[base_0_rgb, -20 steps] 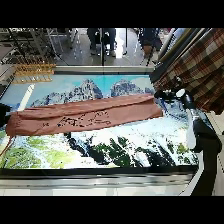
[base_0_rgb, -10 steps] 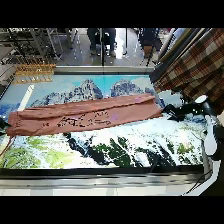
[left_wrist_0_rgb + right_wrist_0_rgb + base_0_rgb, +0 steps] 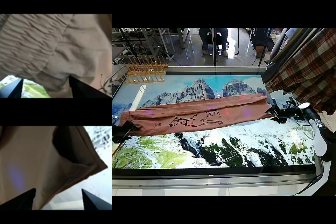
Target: Fold the clothes and pants, and hang the long-sleeved shirts on hangers.
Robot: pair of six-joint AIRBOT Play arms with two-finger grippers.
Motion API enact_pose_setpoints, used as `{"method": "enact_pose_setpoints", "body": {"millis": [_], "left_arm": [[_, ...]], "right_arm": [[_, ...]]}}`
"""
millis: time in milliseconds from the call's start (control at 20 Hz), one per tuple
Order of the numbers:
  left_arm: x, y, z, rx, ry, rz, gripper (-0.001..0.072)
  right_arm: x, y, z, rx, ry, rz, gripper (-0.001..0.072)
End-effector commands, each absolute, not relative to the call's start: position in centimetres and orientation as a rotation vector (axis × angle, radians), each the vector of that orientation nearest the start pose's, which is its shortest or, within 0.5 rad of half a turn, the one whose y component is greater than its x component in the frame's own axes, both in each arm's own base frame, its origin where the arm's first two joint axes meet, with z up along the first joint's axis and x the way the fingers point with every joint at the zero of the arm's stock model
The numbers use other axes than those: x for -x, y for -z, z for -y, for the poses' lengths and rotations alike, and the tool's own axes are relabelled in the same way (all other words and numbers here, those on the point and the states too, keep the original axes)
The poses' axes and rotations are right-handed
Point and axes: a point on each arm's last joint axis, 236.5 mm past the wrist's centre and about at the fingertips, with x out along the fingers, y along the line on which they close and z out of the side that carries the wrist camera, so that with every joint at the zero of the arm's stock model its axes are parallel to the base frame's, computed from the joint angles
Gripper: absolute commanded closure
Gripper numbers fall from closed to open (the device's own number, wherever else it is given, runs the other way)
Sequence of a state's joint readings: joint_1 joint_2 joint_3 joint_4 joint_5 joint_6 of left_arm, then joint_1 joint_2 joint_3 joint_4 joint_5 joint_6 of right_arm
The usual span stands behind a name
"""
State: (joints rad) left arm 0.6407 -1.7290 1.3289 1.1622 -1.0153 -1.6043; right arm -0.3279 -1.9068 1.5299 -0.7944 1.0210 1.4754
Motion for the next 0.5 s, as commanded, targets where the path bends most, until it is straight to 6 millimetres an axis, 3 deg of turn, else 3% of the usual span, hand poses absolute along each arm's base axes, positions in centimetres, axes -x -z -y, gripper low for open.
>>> {"method": "enact_pose_setpoints", "body": {"millis": [0, 100, 150, 200, 250, 350, 450], "left_arm": [[-41.1, 12.5, -20.1, 0.956, -0.473, -1.210, 0.0118], [-41.5, 12.7, -20.1, 0.963, -0.476, -1.197, 0.0284], [-41.9, 12.6, -20.0, 0.979, -0.471, -1.181, 0.0471], [-42.5, 12.2, -19.7, 1.007, -0.456, -1.159, 0.0668], [-43.5, 11.5, -19.3, 1.027, -0.420, -1.120, 0.0696], [-46.1, 8.7, -18.9, 1.068, -0.325, -1.021, 0.0698], [-49.2, 3.8, -18.5, 1.108, -0.215, -0.908, 0.0700]], "right_arm": [[-54.6, 9.9, 1.6, -0.956, -0.002, -1.126, 0.0075], [-54.7, 11.2, 0.5, -0.984, 0.017, -1.145, 0.0086], [-55.1, 11.4, 0.1, -0.987, 0.019, -1.134, 0.0227], [-55.7, 11.1, -0.1, -0.994, 0.019, -1.109, 0.0499], [-56.4, 10.5, -0.4, -0.999, 0.010, -1.085, 0.0655], [-58.2, 7.7, -0.5, -0.977, -0.027, -1.026, 0.0694], [-60.2, 2.7, -0.4, -0.903, -0.107, -0.942, 0.0694]]}}
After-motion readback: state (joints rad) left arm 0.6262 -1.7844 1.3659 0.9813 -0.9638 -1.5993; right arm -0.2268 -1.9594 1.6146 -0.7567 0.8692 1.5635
